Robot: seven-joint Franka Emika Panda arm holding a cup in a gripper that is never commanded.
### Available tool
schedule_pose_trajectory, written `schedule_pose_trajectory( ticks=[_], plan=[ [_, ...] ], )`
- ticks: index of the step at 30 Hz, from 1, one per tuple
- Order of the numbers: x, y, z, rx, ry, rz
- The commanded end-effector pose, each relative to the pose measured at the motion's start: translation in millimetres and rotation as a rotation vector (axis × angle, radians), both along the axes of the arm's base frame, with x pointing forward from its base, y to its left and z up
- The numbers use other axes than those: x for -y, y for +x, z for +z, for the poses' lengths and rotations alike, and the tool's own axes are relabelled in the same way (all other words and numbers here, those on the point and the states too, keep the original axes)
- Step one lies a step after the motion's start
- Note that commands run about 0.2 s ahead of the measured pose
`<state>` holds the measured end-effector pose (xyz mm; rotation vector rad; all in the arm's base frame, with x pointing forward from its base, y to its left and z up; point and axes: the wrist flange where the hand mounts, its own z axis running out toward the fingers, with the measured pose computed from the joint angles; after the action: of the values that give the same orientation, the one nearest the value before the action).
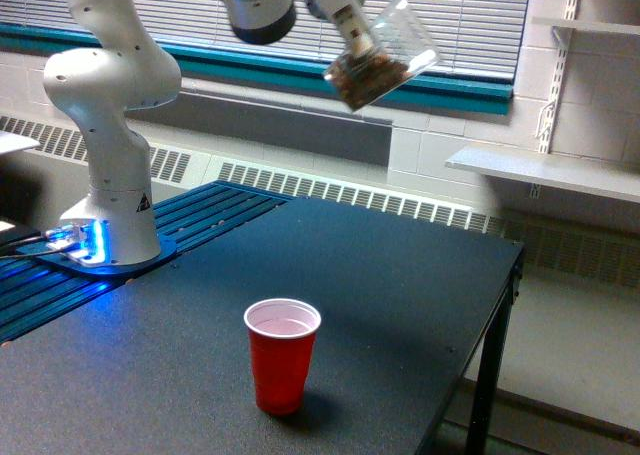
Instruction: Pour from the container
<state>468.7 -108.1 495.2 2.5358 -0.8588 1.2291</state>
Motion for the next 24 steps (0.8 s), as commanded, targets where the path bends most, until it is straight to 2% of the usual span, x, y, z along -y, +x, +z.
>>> schedule_pose_trajectory(
  ticks=[1,3,8,11,13,18,24],
  plan=[
    [23.9,-25.0,-10.4,0.041,0.043,-0.092],
    [29.5,-32.2,-17.5,0.040,0.048,-0.117],
    [43.9,-48.7,-33.3,0.007,0.014,-0.127],
    [52.4,-56.9,-41.6,0.008,0.019,-0.163],
    [59.8,-64.0,-53.5,-0.026,-0.006,-0.161],
    [69.2,-69.5,-63.7,-0.053,-0.020,-0.174],
    [82.2,-70.4,-76.0,-0.075,-0.065,-0.196]
  ],
)
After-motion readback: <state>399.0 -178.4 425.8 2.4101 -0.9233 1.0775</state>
